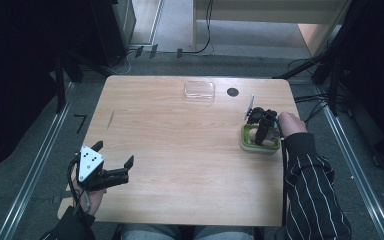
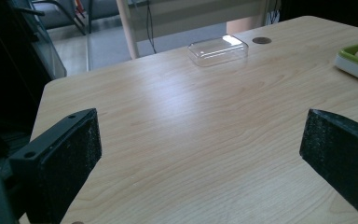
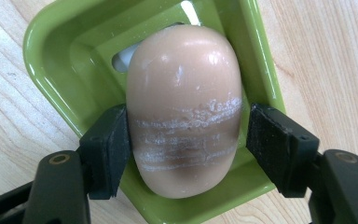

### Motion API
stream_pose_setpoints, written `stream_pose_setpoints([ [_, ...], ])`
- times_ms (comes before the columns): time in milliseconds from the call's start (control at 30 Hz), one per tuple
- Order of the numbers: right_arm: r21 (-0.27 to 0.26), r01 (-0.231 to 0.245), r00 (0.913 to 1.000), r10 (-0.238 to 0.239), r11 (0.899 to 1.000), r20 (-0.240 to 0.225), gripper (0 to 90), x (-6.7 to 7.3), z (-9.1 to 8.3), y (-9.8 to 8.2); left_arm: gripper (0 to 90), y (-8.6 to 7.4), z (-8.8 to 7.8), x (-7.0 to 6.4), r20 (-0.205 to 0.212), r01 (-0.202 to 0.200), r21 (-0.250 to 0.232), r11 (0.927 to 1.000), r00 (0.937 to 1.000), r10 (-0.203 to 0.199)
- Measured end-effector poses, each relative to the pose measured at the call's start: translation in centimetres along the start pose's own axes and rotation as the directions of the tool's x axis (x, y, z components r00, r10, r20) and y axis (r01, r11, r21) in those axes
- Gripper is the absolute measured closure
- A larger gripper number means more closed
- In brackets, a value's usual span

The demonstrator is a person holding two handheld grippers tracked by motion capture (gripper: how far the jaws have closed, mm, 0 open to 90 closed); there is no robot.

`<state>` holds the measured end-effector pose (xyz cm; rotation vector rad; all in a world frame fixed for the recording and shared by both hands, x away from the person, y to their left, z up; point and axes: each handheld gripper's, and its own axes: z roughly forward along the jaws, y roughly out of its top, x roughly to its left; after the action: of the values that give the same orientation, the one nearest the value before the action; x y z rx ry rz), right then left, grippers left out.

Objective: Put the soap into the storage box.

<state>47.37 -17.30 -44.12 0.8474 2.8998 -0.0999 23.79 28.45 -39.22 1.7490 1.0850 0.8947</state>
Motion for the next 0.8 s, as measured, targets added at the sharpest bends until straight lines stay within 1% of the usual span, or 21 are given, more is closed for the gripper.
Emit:
stream_pose_setpoints([
  [67,0.000,-0.003,1.0000,0.003,1.000,-0.001,31.8,0.0,0.0,0.0,0.0,0.0,0.0,0.0,0.000,0.000,0.000,1.0000,1.0000,0.000],
  [233,-0.015,-0.016,0.9999,0.016,1.000,-0.007,26.9,-0.1,-0.6,-0.2,0.0,0.0,0.0,0.0,0.001,0.001,0.000,1.0000,1.0000,-0.001],
  [300,-0.020,-0.024,0.9997,0.024,1.000,-0.006,25.5,0.1,-0.9,-0.2,0.0,0.0,0.0,0.0,0.002,-0.002,0.000,1.0000,1.0000,0.002],
  [367,-0.024,-0.029,0.9996,0.029,0.999,-0.005,21.9,0.2,-1.1,-0.2,0.0,0.0,0.1,-0.1,0.004,-0.003,-0.001,1.0000,1.0000,0.003],
  [400,-0.024,-0.029,0.9996,0.029,0.999,-0.005,21.9,0.2,-1.1,-0.2,0.0,0.1,0.1,-0.1,0.003,-0.003,-0.002,1.0000,1.0000,0.003],
  [533,-0.033,-0.076,0.9968,0.075,0.997,-0.027,16.5,0.4,-1.3,-0.1,0.0,0.1,0.1,-0.1,0.005,-0.004,-0.003,1.0000,1.0000,0.004],
  [567,-0.047,-0.089,0.9955,0.088,0.995,-0.036,15.1,0.6,-1.5,-0.1,0.0,0.1,0.2,-0.2,0.008,-0.003,0.000,1.0000,1.0000,0.003],
  [600,-0.051,-0.098,0.9948,0.096,0.994,-0.034,13.8,0.7,-1.7,0.0,0.0,0.1,0.2,-0.2,0.008,-0.003,0.000,1.0000,1.0000,0.003],
  [667,-0.065,-0.121,0.9918,0.118,0.991,-0.049,12.2,0.9,-1.9,0.0,0.0,0.2,0.3,-0.2,0.011,-0.005,-0.004,1.0000,0.9999,0.005],
  [733,-0.074,-0.130,0.9907,0.126,0.989,-0.050,11.0,1.0,-2.0,-0.1,0.0,0.2,0.3,-0.3,0.014,-0.006,-0.003,1.0000,0.9999,0.006],
  [767,-0.082,-0.136,0.9895,0.132,0.987,-0.058,9.4,1.2,-2.1,-0.1,0.0,0.2,0.3,-0.3,0.015,-0.005,-0.003,1.0000,0.9999,0.005],
  [800,-0.087,-0.147,0.9875,0.141,0.985,-0.071,6.1,1.6,-2.3,-0.2,0.0,0.2,0.4,-0.3,0.016,-0.006,-0.005,1.0000,0.9998,0.006],
])
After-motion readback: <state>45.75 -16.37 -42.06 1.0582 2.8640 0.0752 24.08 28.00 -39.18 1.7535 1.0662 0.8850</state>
